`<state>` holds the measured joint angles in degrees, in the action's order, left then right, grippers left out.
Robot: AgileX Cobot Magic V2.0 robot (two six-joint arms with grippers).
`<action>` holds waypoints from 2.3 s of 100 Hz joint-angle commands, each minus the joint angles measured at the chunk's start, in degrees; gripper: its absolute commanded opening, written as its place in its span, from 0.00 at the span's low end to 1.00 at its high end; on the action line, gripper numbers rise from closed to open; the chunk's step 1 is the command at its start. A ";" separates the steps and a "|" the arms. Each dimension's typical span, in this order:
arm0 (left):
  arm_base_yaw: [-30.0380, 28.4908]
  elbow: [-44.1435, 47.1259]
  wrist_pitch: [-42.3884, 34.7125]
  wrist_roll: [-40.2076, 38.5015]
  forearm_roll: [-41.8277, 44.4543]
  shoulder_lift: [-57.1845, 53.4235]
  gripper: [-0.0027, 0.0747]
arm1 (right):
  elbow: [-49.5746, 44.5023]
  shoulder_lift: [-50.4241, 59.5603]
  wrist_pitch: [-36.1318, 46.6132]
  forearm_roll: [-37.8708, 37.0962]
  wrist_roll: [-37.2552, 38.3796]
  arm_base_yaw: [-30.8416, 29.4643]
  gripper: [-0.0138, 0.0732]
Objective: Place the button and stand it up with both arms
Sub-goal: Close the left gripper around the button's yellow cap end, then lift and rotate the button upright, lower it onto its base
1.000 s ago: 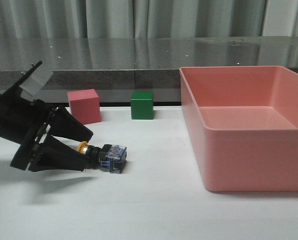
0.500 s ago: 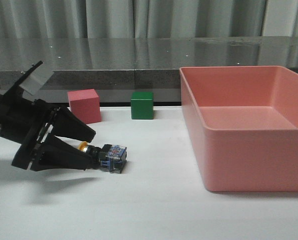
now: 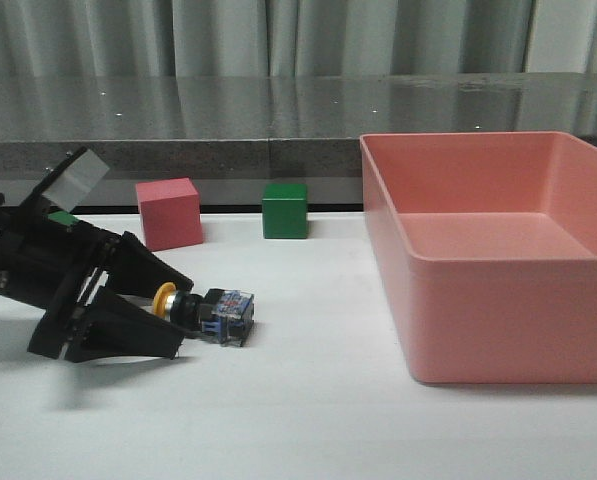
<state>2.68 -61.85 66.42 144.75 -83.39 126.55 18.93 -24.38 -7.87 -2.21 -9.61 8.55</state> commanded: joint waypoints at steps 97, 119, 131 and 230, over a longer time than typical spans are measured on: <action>2.65 -10.95 -3.60 -30.57 24.96 -21.31 0.01 | 1.39 -0.12 4.63 -0.31 0.02 -0.29 0.09; 11.09 -19.60 -6.03 -52.96 50.93 -26.54 0.01 | 1.39 -0.12 4.63 -0.31 0.02 -0.29 0.09; 17.16 -22.85 -7.43 -63.01 64.74 -26.54 0.01 | 1.39 -0.12 4.63 -0.31 0.02 -0.29 0.09; 31.88 -23.57 -9.27 -95.10 104.72 -17.25 0.01 | 1.39 -0.12 4.63 -0.31 0.02 -0.29 0.09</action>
<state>34.11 -83.73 57.91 50.72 20.01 111.77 18.93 -24.38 -7.87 -2.21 -9.58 8.55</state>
